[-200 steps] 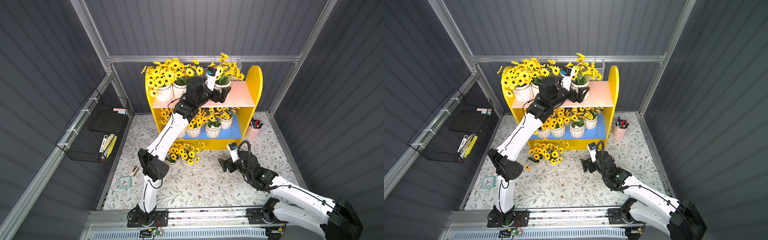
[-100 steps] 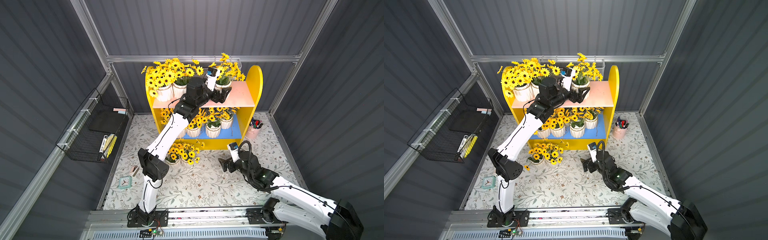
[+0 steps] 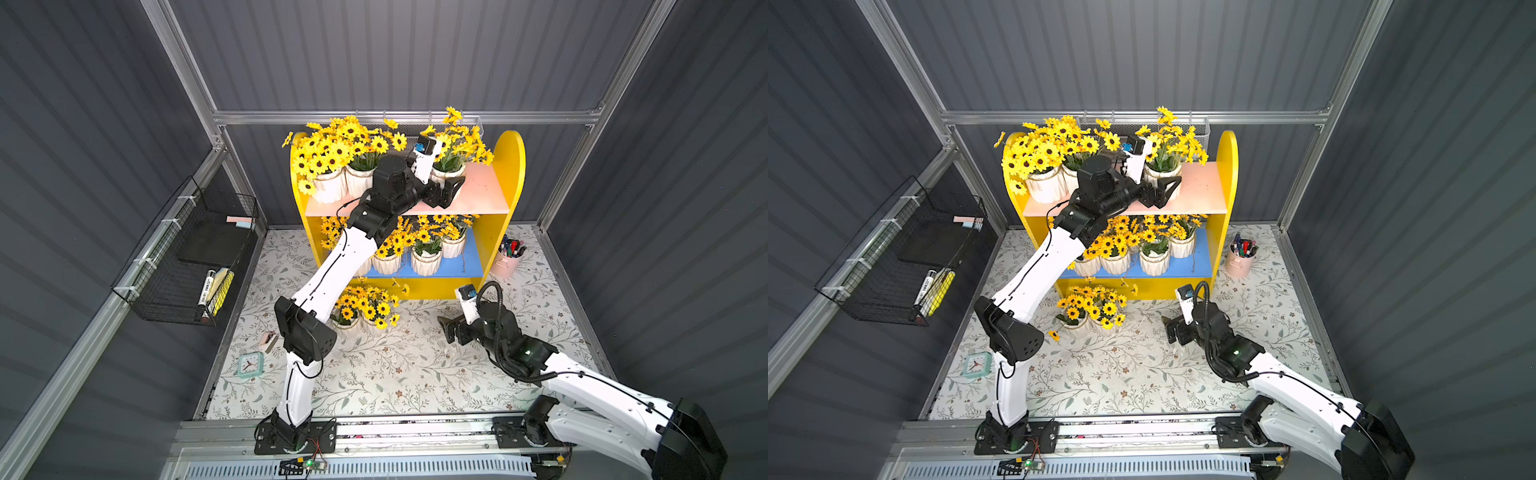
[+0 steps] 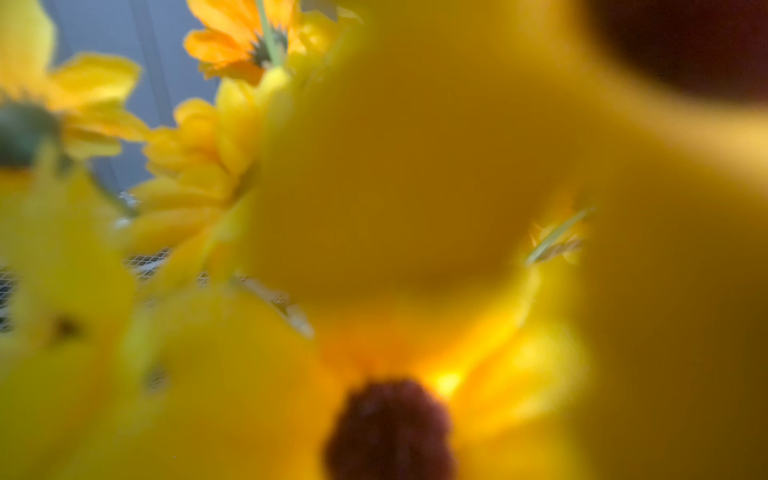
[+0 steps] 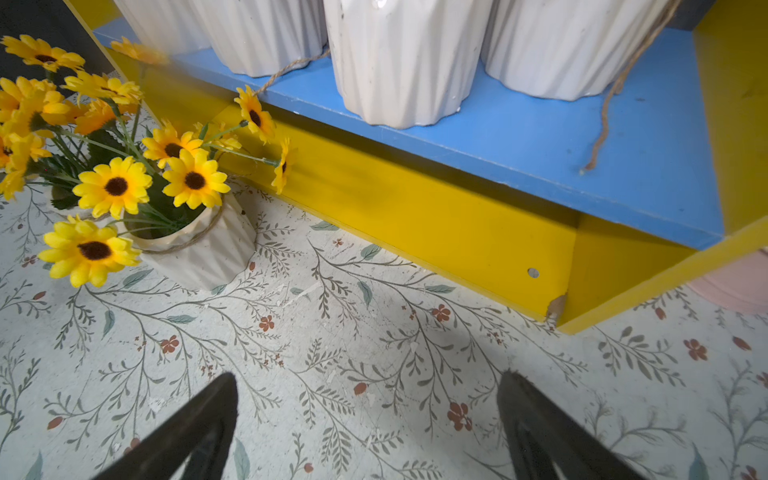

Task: Take the sunflower pots off the shelves
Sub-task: Pick up the sunflower pot from the shelf.

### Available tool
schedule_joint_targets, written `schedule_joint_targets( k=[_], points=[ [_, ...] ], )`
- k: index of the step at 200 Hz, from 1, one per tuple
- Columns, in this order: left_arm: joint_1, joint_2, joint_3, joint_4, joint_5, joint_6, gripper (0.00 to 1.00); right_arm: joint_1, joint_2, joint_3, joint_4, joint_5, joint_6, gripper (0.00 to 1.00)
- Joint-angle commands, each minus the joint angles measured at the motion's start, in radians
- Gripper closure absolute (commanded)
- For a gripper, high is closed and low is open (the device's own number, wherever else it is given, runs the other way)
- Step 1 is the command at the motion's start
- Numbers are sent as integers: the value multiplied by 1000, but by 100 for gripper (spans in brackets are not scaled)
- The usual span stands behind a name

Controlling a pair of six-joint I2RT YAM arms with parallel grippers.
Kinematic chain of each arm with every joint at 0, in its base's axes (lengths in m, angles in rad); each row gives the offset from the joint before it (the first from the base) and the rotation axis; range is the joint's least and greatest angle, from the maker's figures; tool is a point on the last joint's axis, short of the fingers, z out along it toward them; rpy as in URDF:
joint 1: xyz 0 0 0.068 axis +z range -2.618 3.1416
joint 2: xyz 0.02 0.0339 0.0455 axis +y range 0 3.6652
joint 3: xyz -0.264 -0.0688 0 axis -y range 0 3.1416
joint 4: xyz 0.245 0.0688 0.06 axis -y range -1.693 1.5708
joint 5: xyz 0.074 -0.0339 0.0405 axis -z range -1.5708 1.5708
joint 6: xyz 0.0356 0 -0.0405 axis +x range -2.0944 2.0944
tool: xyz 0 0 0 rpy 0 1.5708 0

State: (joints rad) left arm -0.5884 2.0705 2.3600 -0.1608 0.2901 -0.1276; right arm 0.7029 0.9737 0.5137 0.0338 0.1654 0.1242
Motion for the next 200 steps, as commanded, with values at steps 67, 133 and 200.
schedule_joint_targets(
  k=[67, 133, 200],
  points=[
    [-16, -152, -39, 46, 46, 22, 100, -7, -25, 44, -23, 25, 15, 1],
    [-25, -290, -189, 65, 69, 49, 100, -19, -33, 63, -36, 23, 23, 1],
    [-46, -507, -450, 34, 102, 88, 100, -30, -48, 95, -88, 39, 39, 1]
  ],
)
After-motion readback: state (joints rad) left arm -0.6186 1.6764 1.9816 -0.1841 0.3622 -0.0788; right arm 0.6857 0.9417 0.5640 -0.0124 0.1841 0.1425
